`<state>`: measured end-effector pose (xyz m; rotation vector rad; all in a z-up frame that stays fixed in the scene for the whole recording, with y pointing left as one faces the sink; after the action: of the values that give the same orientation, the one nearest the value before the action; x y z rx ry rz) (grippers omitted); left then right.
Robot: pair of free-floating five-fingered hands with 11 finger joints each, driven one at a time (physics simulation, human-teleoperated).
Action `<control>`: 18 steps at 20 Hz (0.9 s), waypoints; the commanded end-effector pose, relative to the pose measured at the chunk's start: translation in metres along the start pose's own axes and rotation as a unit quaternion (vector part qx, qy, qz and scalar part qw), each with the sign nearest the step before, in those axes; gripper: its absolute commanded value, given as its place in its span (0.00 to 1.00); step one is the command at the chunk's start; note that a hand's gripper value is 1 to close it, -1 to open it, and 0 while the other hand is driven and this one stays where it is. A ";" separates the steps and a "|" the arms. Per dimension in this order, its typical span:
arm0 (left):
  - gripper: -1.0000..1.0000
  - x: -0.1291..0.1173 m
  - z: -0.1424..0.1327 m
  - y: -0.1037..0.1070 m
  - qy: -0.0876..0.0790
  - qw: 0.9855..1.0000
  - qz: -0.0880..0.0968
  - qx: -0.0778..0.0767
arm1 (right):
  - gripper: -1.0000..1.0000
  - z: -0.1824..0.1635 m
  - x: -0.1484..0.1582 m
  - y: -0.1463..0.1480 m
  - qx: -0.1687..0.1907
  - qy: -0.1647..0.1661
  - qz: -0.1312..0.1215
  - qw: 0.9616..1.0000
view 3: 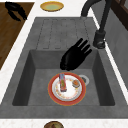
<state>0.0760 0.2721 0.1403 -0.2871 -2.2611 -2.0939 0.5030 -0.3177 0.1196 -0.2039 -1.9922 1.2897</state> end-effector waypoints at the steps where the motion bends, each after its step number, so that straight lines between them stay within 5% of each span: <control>1: 0.50 0.000 0.000 0.000 0.000 1.000 0.000 0.000 | 0.00 0.010 0.008 0.002 -0.007 0.032 0.049 0.998; 9: 0.50 0.000 0.000 0.000 0.000 1.000 0.000 0.000 | 0.00 0.016 0.017 0.006 -0.034 0.081 0.061 0.994; 18: 0.50 0.000 0.000 0.000 0.000 1.000 0.000 0.000 | 0.00 0.022 0.020 0.011 -0.032 0.149 0.084 0.985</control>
<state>0.0760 0.2721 0.1403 -0.2871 -2.2611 -2.0939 0.4723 -0.3170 0.1156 -0.4537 -1.8605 1.2015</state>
